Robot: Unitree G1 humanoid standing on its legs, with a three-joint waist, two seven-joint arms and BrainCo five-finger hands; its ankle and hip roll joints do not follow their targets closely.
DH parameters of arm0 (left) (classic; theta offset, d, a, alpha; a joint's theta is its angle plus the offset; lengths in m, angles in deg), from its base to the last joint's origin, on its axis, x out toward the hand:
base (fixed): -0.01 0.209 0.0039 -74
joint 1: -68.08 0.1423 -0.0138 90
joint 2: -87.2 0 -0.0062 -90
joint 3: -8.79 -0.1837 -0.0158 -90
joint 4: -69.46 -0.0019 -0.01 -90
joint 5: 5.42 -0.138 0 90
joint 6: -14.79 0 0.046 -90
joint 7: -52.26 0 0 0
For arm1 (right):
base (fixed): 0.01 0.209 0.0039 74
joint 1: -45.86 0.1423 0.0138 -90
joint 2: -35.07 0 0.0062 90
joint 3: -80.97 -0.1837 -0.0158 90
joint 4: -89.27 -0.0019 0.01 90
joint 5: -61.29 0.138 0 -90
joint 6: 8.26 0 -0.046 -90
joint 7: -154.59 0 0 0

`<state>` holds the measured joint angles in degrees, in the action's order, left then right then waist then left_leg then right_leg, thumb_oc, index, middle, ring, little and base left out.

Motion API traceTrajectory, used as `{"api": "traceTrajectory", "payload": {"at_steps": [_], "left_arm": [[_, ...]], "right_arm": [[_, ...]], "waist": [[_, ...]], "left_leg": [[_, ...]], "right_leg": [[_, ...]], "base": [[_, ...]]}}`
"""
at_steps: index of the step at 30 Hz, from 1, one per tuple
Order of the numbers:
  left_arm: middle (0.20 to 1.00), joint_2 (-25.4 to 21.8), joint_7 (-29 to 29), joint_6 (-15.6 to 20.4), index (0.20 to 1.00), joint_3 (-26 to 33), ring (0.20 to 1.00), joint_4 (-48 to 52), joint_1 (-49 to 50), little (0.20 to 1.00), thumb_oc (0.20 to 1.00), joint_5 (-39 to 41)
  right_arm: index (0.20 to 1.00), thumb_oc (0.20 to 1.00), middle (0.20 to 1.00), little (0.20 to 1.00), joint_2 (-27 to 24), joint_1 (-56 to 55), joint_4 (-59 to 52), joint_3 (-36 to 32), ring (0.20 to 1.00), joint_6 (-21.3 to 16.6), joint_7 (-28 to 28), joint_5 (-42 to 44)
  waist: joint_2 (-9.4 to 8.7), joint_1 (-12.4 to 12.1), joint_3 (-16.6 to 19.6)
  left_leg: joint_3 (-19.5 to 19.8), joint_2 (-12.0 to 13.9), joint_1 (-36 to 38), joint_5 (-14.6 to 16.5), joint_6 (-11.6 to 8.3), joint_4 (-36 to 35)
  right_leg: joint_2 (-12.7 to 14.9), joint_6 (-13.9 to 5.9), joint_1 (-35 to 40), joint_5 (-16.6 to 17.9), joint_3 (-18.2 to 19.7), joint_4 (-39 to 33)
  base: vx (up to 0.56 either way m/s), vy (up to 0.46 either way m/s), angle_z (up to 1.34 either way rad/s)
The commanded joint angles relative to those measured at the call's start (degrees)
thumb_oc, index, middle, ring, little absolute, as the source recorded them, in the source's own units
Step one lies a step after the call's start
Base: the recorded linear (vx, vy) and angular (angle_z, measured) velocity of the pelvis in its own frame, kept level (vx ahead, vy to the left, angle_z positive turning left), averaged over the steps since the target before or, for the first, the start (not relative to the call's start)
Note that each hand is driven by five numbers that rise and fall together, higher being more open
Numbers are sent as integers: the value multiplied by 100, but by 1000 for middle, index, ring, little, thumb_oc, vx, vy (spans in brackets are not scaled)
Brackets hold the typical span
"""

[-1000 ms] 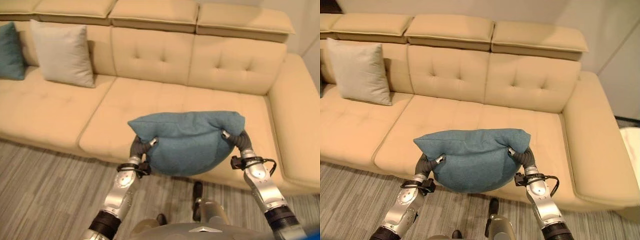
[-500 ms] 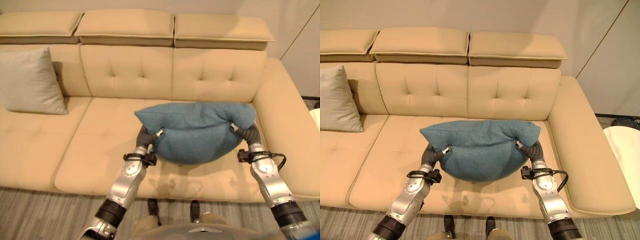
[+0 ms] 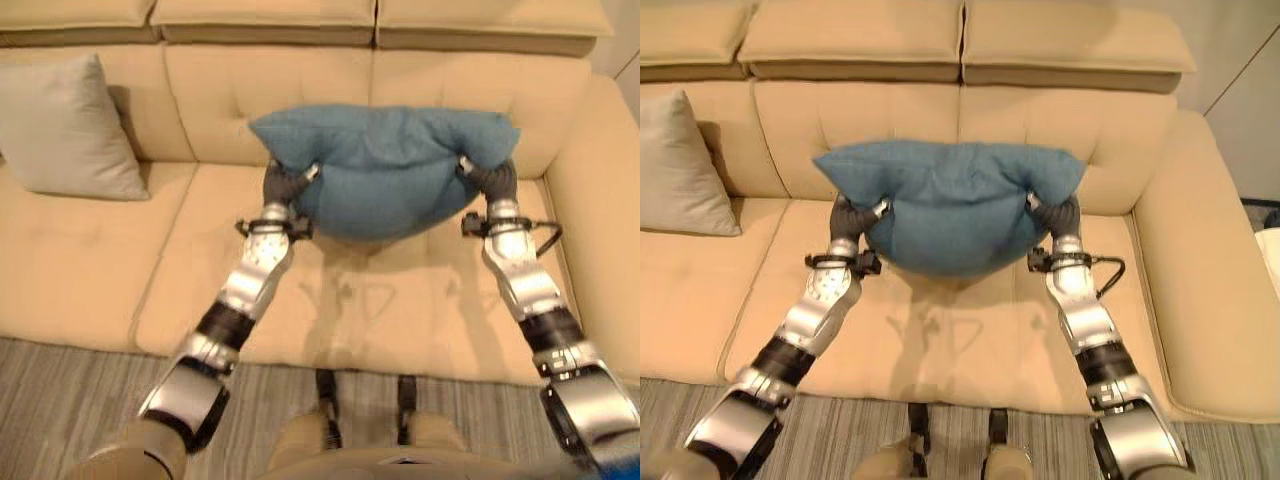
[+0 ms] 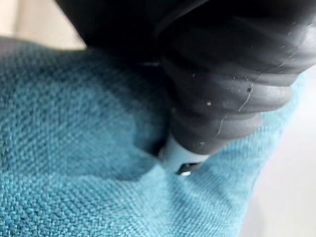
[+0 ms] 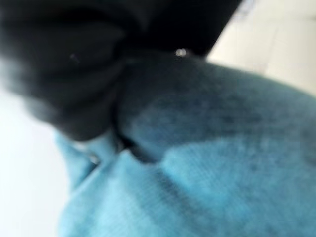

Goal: Pick up all the scattered cushions and arrange them neatly on the sofa.

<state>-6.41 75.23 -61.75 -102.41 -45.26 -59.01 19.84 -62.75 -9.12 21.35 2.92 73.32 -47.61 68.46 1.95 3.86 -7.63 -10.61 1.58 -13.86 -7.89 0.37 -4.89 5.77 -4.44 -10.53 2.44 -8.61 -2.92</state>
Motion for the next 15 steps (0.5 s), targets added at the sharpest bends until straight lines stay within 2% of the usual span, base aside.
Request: {"api": "traceTrajectory", "payload": {"at_steps": [1,10,15], "left_arm": [[200,-27,111,716,200,-105,200,-37,-1267,200,200,-274],[200,-224,302,734,200,-221,200,-822,-2160,200,200,-172],[200,-232,247,678,200,-230,200,-1083,-2244,200,200,-87]], "right_arm": [[200,200,200,200,-110,1107,-467,258,200,-578,-166,-35],[200,200,200,200,-61,1902,226,567,200,-572,-319,94],[200,200,200,200,-47,2074,489,631,200,-520,-325,158]], "waist": [[-264,-43,-21],[-284,-8,-171],[-268,10,-224]], "left_leg": [[-22,228,120,713,-450,475],[80,273,-320,447,-533,264],[130,294,-505,332,-581,153]], "right_leg": [[297,-509,-450,122,-133,408],[206,-539,-949,292,-180,300],[184,-540,-1142,333,-217,252]], "base": [[-22,-26,-13],[-11,-13,-1],[0,0,0]]}}
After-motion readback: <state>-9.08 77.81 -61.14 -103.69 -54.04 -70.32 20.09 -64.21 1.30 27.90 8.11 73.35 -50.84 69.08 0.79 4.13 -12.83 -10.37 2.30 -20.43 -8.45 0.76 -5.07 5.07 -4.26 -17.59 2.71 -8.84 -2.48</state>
